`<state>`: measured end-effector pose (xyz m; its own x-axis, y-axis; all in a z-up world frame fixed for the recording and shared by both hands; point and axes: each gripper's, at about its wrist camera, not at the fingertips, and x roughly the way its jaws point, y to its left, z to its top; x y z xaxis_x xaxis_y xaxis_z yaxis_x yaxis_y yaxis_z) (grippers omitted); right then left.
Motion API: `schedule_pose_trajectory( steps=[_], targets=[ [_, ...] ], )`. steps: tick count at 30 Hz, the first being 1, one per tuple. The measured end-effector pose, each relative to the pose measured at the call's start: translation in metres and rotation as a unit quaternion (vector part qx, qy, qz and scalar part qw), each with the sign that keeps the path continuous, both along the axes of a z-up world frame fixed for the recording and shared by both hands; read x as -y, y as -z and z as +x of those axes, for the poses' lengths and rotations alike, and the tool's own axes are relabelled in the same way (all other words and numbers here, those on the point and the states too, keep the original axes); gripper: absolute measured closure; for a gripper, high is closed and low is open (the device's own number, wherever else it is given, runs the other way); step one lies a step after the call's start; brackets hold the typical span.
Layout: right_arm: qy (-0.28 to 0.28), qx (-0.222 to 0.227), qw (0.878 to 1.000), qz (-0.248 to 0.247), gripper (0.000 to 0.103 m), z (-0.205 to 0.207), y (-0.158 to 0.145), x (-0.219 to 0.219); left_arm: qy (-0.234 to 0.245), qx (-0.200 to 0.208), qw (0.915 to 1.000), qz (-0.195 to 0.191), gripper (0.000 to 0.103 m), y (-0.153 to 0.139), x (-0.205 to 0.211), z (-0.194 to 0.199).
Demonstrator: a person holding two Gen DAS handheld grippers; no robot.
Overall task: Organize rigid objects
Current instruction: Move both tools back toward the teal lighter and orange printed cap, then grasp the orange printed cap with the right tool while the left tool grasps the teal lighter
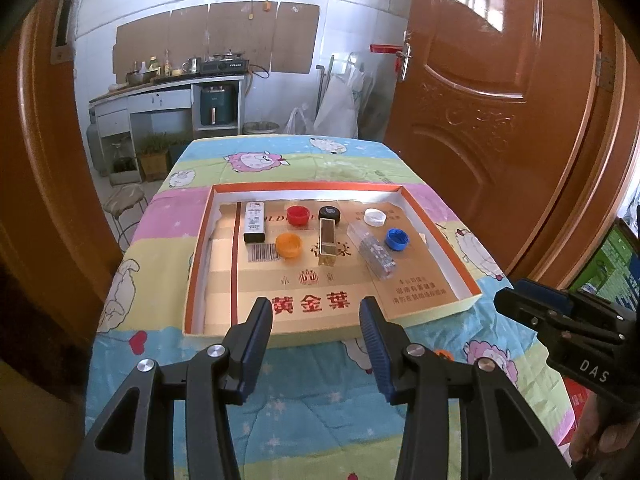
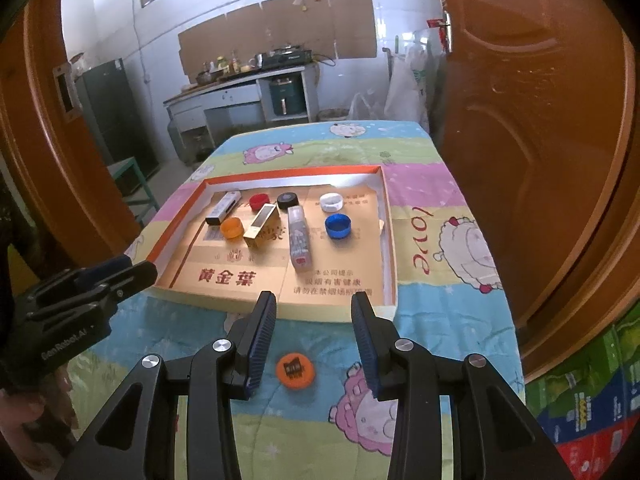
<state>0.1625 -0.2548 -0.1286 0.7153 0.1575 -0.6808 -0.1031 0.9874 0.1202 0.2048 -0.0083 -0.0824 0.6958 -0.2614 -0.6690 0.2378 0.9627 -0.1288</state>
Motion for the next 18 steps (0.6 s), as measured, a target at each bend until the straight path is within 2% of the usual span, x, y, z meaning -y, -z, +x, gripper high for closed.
schedule_pose_trajectory(
  steps=[18],
  targets=[
    [-0.009, -0.046, 0.999, -0.012, 0.063, -0.031, 0.042, -0.003, 0.014, -0.023, 0.9996, -0.003, 0.058, 0.021, 0.002, -0.028]
  ],
)
